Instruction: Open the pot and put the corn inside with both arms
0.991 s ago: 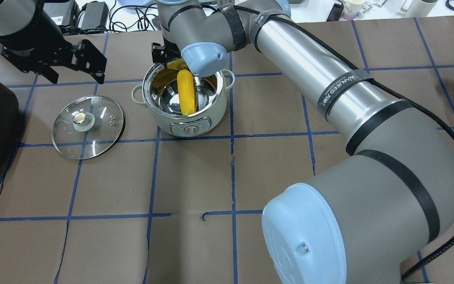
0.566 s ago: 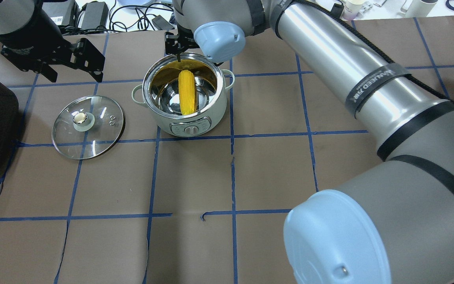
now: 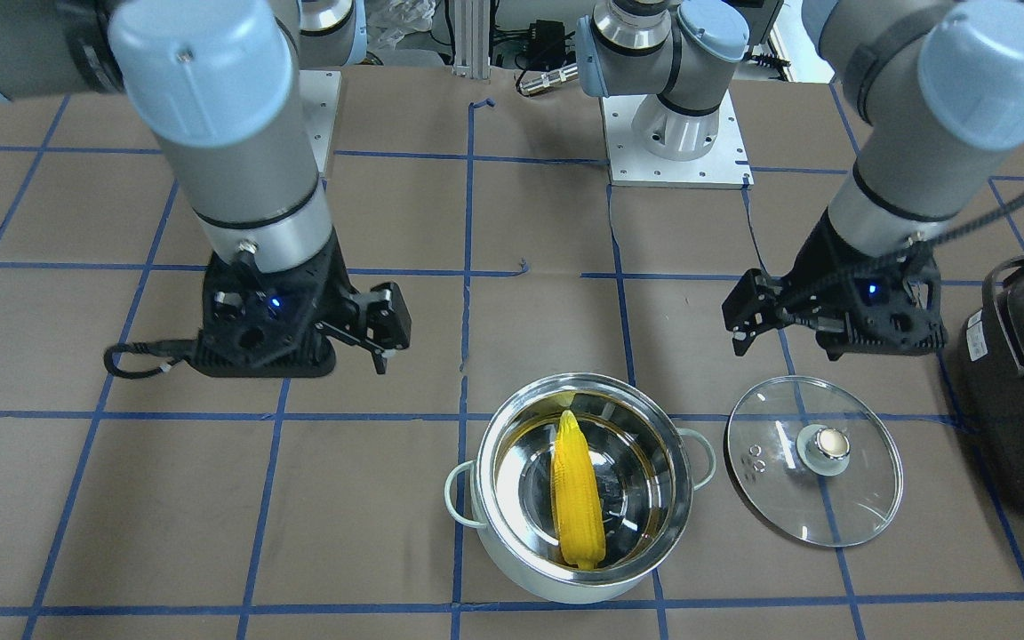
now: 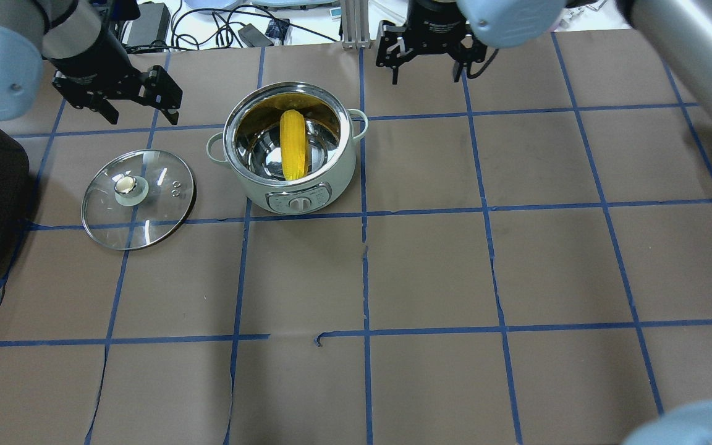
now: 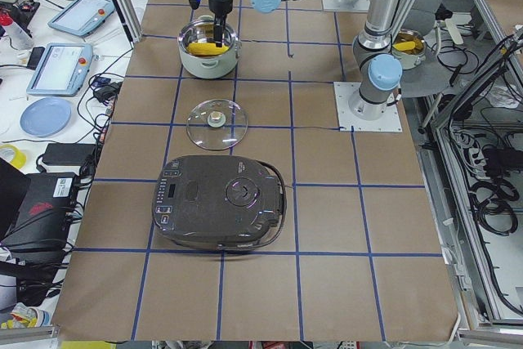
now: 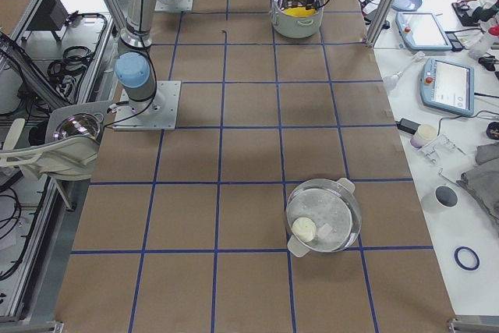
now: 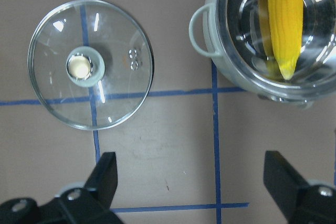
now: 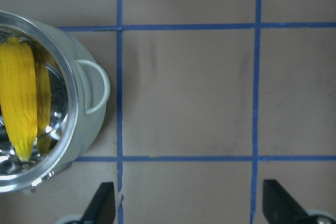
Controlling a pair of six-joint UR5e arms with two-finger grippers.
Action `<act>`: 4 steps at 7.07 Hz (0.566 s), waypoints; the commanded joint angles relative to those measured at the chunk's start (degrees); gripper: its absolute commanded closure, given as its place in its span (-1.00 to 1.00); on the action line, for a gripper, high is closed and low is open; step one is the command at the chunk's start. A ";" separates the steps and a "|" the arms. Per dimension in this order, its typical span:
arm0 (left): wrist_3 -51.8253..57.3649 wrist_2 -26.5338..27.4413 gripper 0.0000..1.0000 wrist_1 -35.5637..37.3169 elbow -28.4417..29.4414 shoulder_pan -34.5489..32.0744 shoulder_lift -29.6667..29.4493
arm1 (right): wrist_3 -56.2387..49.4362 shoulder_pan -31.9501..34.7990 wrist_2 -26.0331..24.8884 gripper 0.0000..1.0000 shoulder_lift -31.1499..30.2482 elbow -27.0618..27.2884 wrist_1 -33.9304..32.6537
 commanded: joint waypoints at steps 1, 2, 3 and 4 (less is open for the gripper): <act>-5.34 0.76 -1.00 -2.32 -0.25 -1.02 0.42 | -2.63 -1.39 -0.46 -1.00 -10.77 5.92 7.46; -7.13 -0.46 -1.00 -6.36 -0.43 -1.91 3.22 | -4.12 -1.48 -0.46 -1.00 -11.94 6.29 7.58; -7.23 -1.86 -1.00 -8.93 0.36 -3.74 7.34 | -9.00 -2.18 -0.63 -1.00 -11.86 6.47 7.93; -7.23 -1.96 -1.00 -10.17 -0.85 -4.46 9.73 | -11.31 -3.23 -0.55 -1.00 -11.95 6.47 7.93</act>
